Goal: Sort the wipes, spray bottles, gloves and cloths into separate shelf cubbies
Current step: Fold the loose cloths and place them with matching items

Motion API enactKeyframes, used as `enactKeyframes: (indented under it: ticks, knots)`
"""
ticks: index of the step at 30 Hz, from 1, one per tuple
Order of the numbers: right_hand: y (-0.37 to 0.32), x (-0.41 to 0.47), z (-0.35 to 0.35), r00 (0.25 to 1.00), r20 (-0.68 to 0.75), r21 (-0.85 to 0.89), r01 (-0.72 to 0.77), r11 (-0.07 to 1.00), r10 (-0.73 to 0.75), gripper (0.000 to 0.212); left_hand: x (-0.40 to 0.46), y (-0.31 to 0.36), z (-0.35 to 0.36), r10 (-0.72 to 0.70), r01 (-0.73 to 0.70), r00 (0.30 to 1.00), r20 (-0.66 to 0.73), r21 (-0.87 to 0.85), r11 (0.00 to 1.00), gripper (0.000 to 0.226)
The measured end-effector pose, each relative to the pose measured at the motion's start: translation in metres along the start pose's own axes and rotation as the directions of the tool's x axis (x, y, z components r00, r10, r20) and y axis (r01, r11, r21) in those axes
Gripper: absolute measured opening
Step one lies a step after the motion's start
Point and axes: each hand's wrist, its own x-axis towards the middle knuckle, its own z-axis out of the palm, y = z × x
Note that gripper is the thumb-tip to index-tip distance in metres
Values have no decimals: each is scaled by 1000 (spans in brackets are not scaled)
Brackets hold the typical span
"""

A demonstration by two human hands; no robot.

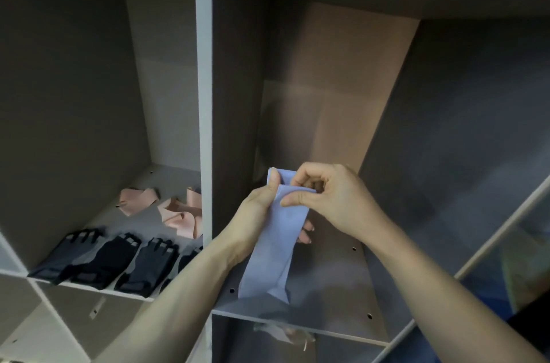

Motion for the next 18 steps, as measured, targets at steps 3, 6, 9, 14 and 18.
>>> enactKeyframes:
  ticks: [3,6,9,14,18]
  knots:
    - [0,3,1,996,-90,-166,-34,986,20,22,2,0,0,43,-43,999,8,102,994,70]
    - [2,5,-1,988,-152,-226,-39,973,4,27,4,2,1,46,-51,998,37,152,987,73]
    - [1,8,-6,993,-117,-288,-11,958,-24,18,4,4,1,68,-80,996,58,244,966,48]
    - [5,11,-13,998,-43,-177,38,983,-46,7,7,2,-2,43,-78,993,114,320,944,25]
    - [5,9,-18,998,51,-137,-21,990,28,34,9,1,1,72,-97,992,105,266,959,22]
